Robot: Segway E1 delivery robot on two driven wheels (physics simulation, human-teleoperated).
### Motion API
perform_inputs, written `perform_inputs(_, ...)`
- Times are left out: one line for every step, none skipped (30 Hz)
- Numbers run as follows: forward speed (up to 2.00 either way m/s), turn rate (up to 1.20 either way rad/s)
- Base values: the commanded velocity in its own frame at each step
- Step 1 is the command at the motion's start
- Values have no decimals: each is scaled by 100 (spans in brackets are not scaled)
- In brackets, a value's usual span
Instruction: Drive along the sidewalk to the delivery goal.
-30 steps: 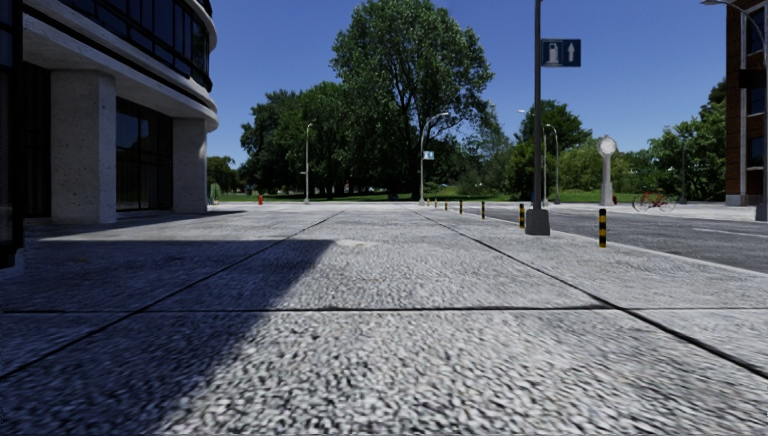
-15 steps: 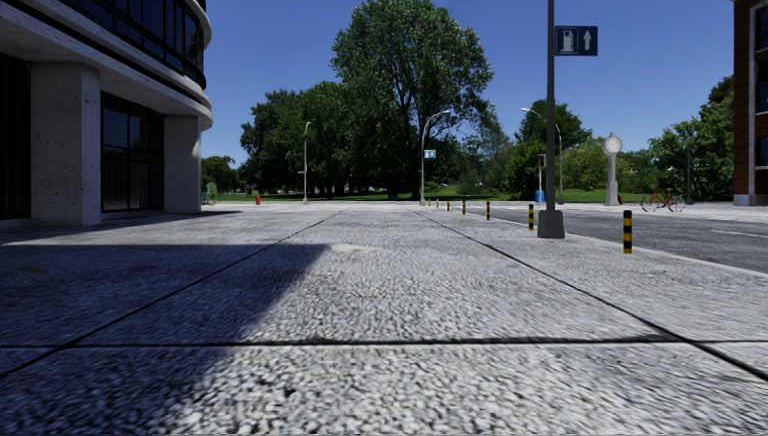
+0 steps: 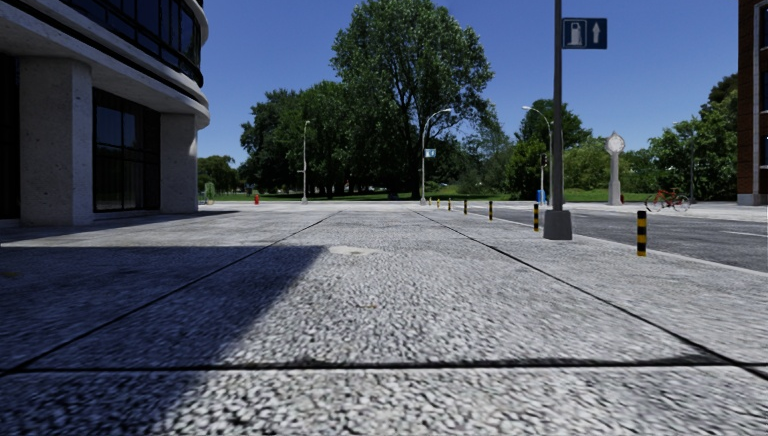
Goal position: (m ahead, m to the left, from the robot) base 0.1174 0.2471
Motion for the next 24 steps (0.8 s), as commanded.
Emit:
perform_inputs(0, 0)
perform_inputs(0, 0)
perform_inputs(0, 0)
perform_inputs(0, 0)
perform_inputs(0, 0)
perform_inputs(0, 0)
perform_inputs(0, 0)
perform_inputs(0, 0)
perform_inputs(0, 0)
perform_inputs(0, 0)
perform_inputs(0, 0)
perform_inputs(0, 0)
perform_inputs(0, 0)
perform_inputs(0, 0)
perform_inputs(0, 0)
perform_inputs(0, 0)
perform_inputs(0, 0)
perform_inputs(0, 0)
perform_inputs(0, 0)
perform_inputs(0, 0)
perform_inputs(0, 0)
perform_inputs(0, 0)
perform_inputs(0, 0)
perform_inputs(0, 0)
